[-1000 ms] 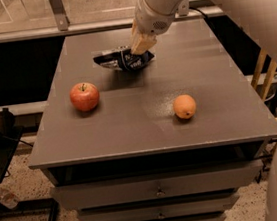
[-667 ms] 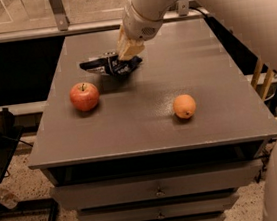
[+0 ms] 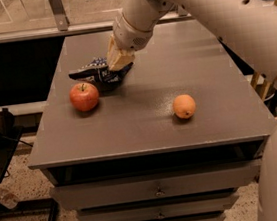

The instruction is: Move blue chip bag near apple

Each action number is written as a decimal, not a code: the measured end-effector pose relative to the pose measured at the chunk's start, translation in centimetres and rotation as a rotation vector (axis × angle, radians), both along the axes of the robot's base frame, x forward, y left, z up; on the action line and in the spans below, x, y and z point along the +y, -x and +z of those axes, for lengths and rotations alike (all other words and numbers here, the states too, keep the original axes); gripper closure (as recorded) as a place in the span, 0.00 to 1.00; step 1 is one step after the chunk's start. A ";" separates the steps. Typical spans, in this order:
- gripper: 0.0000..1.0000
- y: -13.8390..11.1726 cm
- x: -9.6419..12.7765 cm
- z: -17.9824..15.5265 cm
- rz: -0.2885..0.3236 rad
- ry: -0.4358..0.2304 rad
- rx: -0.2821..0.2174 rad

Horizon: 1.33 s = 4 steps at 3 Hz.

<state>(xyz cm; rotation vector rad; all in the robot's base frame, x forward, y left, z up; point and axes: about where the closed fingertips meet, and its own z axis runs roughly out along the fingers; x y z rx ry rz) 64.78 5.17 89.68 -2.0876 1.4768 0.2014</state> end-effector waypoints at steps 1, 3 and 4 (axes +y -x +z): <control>0.81 0.0 0.1 -0.1 0.001 0.002 0.001; 0.36 0.0 0.4 -0.5 0.007 0.003 0.007; 0.12 0.1 0.6 -0.7 0.010 0.004 0.009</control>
Offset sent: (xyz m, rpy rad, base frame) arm 0.0000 0.0008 -0.0011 -0.0015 0.0011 0.0008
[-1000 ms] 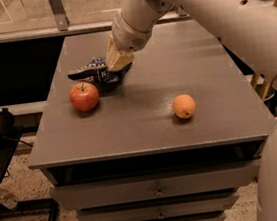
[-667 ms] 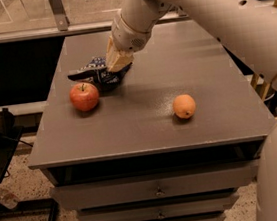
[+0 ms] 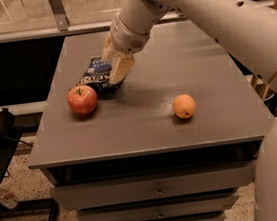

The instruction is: Move blue chip bag near apple

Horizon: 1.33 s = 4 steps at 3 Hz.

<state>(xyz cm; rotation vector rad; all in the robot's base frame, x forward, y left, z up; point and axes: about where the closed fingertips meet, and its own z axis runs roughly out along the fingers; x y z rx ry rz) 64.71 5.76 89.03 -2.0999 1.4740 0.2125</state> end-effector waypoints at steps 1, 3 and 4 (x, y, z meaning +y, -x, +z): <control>0.00 0.0 0.1 -0.2 0.003 0.001 0.002; 0.00 0.8 -1.0 1.0 0.000 0.019 -0.017; 0.00 2.4 -4.4 3.1 -0.075 0.056 -0.051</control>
Offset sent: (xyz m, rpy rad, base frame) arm -0.0002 0.0014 -0.0016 -0.0006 0.0024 0.0025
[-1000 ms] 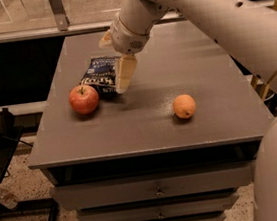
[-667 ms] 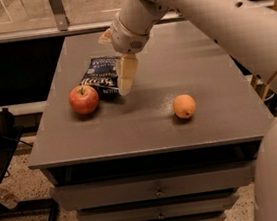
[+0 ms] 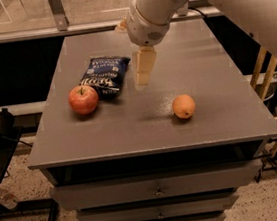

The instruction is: Move blue chip bag near apple

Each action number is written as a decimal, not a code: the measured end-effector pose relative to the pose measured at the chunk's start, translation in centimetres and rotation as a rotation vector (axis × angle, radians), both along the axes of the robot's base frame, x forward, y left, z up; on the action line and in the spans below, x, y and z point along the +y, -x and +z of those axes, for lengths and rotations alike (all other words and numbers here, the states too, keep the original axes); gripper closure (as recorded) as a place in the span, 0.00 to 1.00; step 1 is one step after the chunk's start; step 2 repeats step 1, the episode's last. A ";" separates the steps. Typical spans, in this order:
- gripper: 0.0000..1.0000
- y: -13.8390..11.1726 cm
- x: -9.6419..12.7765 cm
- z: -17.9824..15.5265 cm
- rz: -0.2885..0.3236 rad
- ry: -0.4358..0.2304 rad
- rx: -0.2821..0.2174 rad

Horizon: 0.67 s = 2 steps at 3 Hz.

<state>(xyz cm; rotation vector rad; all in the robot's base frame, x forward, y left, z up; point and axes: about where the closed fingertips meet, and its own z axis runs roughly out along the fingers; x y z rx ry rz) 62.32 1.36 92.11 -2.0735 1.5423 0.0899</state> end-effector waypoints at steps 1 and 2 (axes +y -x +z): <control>0.00 0.4 -0.2 0.6 -0.004 0.003 -0.008; 0.00 0.4 -0.2 0.6 -0.004 0.003 -0.008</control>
Offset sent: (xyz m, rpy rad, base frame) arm 0.0000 0.0000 0.0000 0.0000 0.0000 0.0000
